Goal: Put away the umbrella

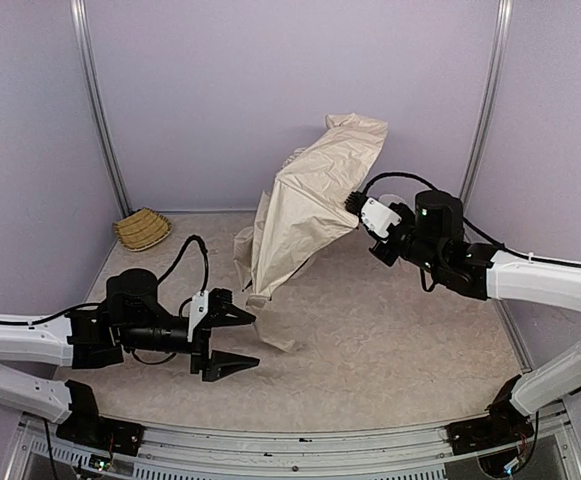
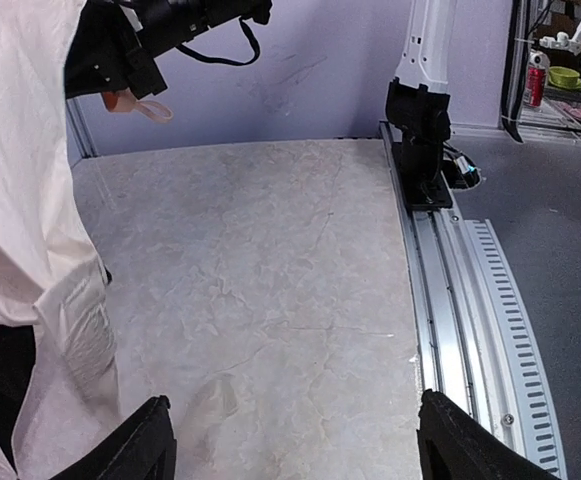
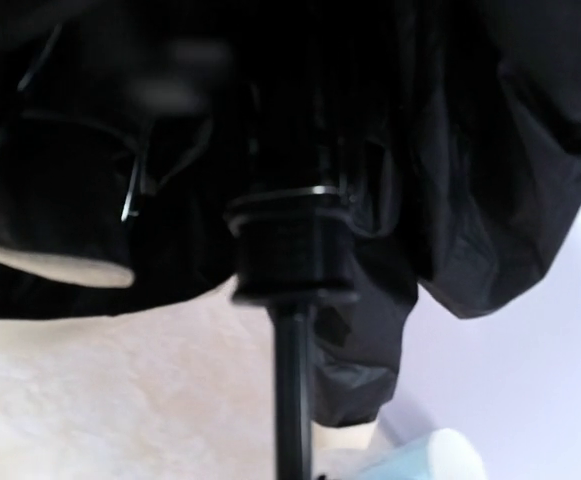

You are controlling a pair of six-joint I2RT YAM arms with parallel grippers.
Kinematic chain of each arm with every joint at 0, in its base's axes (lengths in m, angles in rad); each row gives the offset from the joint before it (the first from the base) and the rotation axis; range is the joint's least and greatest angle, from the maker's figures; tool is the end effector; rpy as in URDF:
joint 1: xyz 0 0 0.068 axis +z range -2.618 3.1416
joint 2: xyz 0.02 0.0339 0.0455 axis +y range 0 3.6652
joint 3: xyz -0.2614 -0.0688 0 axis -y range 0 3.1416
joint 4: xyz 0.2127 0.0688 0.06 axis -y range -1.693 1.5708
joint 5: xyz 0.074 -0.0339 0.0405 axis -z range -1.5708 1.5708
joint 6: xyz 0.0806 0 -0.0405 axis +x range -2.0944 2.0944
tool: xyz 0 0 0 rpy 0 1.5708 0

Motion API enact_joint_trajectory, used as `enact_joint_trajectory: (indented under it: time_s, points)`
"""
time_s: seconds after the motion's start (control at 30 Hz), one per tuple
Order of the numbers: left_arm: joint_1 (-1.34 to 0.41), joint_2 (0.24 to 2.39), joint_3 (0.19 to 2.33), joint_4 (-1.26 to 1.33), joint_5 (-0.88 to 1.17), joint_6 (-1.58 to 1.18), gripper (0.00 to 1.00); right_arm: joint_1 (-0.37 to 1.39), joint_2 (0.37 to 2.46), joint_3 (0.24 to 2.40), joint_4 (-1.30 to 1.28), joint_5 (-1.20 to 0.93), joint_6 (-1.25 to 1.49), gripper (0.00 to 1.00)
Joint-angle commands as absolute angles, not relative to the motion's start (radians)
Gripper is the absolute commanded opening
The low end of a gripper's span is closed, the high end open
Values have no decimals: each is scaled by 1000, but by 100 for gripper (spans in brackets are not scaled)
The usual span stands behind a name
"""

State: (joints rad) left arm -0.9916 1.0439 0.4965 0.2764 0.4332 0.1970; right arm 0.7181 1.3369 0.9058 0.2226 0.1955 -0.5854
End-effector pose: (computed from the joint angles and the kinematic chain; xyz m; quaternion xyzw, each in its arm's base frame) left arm 0.1048 -0.2220 0.2406 0.5431 0.5714 -0.3864 0.4787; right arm 0.2569 0.2037 0.3017 -0.4201 0.6519 -0.0341 0.6303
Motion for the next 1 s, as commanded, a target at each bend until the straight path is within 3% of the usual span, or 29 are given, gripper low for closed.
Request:
enact_joint_trajectory:
  time_s: [0.0, 0.2, 0.47, 0.57, 0.73, 0.97]
  points:
    - [-1057, 1004, 493, 300, 214, 297, 81, 727, 1298, 972, 334, 236, -639, 0]
    - [-1107, 1003, 512, 329, 74, 352, 79, 728, 1302, 1019, 334, 227, -673, 0]
    - [-1037, 932, 365, 602, 188, 186, 72, 729, 1302, 1093, 267, 173, -694, 0]
    - [-988, 897, 329, 688, 320, 148, 75, 729, 1306, 1126, 229, 151, -693, 0]
    - [-947, 951, 351, 705, 300, 101, 89, 729, 1309, 1169, 203, 137, -672, 0]
    - [-931, 1124, 371, 818, 440, 28, 92, 729, 1300, 1194, 194, 118, -648, 0]
